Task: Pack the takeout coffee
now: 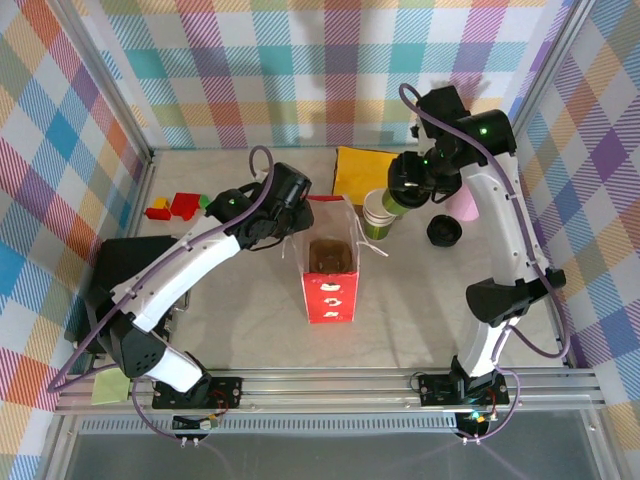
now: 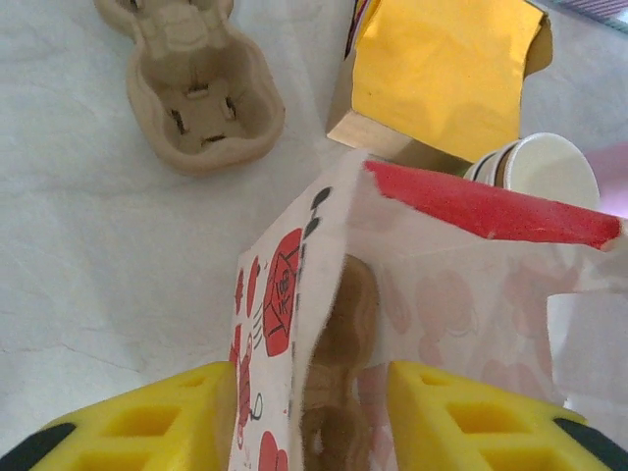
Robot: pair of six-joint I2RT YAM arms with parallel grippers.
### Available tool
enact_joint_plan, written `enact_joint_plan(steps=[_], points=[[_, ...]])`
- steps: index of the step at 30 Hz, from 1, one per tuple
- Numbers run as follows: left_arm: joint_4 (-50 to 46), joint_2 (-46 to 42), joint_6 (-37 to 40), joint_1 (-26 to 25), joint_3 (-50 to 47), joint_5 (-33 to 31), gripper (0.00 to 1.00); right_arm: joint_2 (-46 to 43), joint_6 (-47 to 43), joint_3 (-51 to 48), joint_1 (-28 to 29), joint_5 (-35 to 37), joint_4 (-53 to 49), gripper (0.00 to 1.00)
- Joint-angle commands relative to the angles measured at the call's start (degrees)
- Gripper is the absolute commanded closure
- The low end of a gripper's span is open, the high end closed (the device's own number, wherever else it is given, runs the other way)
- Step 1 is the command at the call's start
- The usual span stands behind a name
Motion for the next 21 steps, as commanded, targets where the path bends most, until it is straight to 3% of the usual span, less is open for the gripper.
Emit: enact_joint_plan(steps=[1, 11, 21], points=[[-2.7, -3.3, 2.4, -0.2, 2.7, -2.4, 0.53, 1.2, 5.2, 4.7, 1.1, -3.6, -10.2, 0.32], [-4.5, -8.4, 4.0, -0.2, -3.0, -4.4, 0.52, 1.9, 10.5, 12.7, 4.9, -8.0, -8.8, 0.32], [-3.4, -11.7, 5.1, -0.3, -6.8, -5.6, 0.51, 2.6, 16.4, 13.2, 13.7, -10.0, -9.0, 0.32]])
